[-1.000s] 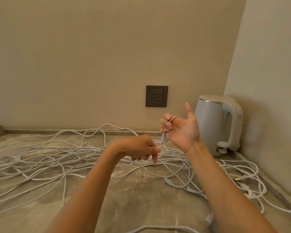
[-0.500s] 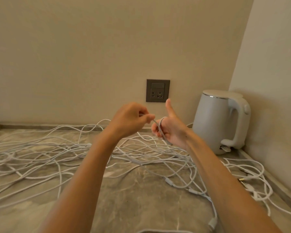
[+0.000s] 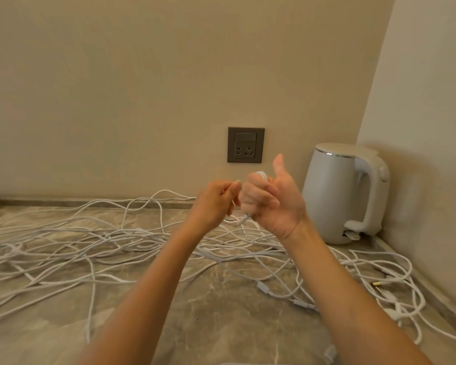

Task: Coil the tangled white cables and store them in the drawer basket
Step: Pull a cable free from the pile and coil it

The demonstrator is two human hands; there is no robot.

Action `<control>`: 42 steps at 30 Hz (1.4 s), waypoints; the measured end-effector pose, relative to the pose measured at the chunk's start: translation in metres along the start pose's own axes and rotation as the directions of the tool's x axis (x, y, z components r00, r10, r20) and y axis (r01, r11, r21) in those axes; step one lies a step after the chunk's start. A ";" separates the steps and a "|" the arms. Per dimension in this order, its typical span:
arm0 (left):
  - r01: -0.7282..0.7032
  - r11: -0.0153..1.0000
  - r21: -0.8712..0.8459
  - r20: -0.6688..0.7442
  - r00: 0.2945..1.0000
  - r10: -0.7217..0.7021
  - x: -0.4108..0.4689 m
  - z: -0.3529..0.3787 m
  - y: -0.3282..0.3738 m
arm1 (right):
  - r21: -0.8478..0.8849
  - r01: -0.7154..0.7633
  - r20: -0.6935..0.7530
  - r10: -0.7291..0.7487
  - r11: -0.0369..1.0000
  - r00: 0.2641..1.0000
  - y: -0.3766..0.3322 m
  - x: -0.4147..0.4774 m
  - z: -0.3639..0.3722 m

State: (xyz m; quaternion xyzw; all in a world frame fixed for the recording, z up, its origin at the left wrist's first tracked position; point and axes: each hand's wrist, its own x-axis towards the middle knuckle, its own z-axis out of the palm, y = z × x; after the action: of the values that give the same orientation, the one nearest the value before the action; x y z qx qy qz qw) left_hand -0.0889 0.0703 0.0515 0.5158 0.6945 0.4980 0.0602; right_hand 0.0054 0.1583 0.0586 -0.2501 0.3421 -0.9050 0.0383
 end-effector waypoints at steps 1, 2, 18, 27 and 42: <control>0.038 0.999 -0.007 0.070 0.997 -0.037 -0.002 0.004 0.001 | 0.036 0.052 -0.013 -0.052 0.998 0.999 -0.003 -0.002 0.000; 0.072 0.997 -0.009 0.144 0.987 -0.070 -0.005 0.007 0.001 | 0.057 0.101 -0.047 -0.098 0.993 0.994 -0.006 -0.004 -0.001; -0.041 0.938 0.344 0.454 0.882 -0.128 -0.017 -0.020 0.028 | -0.700 -0.036 -0.555 -0.512 0.713 0.655 -0.002 -0.001 0.006; -0.048 0.976 0.214 0.180 0.984 0.009 -0.016 -0.038 0.030 | -0.746 -0.583 -0.664 -0.301 0.322 0.684 0.003 0.001 0.007; -0.006 0.993 0.121 0.092 0.996 -0.005 -0.007 -0.015 0.011 | 0.047 -0.072 -0.052 0.074 0.996 0.996 0.001 -0.001 -0.004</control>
State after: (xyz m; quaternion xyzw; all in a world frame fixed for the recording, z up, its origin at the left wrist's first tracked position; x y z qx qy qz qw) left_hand -0.0871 0.0554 0.0645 0.5409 0.7198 0.4308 0.0608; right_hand 0.0047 0.1602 0.0549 -0.2121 0.3316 -0.9168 0.0677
